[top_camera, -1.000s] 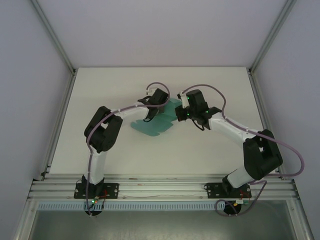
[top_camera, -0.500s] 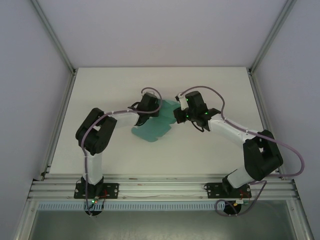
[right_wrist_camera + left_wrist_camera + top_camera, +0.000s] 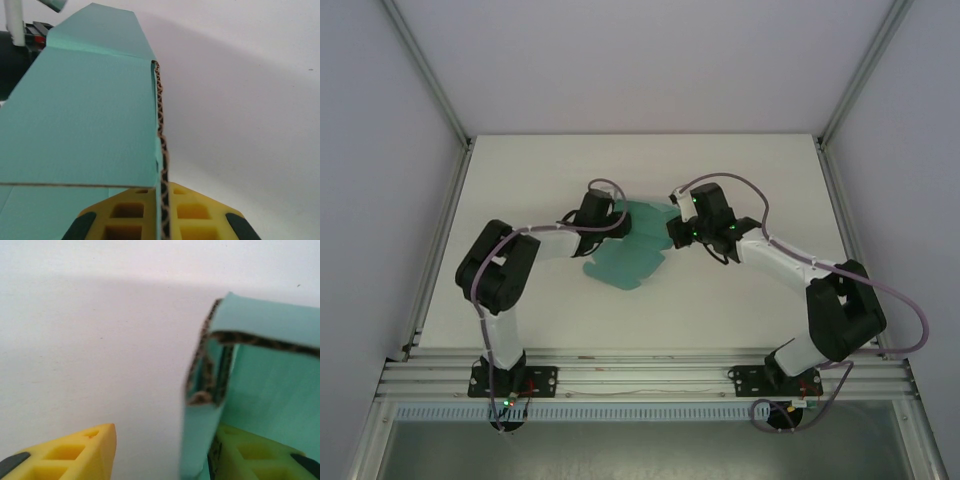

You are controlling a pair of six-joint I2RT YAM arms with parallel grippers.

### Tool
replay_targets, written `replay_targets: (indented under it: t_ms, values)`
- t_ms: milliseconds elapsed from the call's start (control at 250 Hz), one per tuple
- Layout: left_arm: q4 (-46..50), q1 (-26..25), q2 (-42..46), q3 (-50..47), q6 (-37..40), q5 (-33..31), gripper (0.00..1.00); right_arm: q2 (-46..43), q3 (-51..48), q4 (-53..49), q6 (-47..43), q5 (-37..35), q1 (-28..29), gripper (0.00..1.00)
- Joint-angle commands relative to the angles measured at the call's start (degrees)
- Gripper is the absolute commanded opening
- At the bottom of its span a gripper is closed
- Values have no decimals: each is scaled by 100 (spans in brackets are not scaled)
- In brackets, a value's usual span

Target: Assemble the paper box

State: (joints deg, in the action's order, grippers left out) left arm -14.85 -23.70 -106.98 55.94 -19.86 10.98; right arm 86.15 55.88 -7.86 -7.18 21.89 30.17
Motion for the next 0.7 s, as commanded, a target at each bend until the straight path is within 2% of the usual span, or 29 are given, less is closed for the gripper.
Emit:
replay_targets:
  t_ms: [0, 104, 260, 696]
  values:
    - [-665, -4, 393, -220, 237, 317, 53, -37, -99, -77, -102, 24, -20, 0]
    - [-416, 19, 401, -126, 406, 107, 54, -11, -58, -84, -112, 39, -24, 0]
    - [-347, 32, 306, -57, 458, 333, 53, 44, -16, -102, -115, 49, -20, 0]
    - [-449, 15, -71, 83, 630, 591, 21, 57, -73, 62, -51, 21, -35, 1]
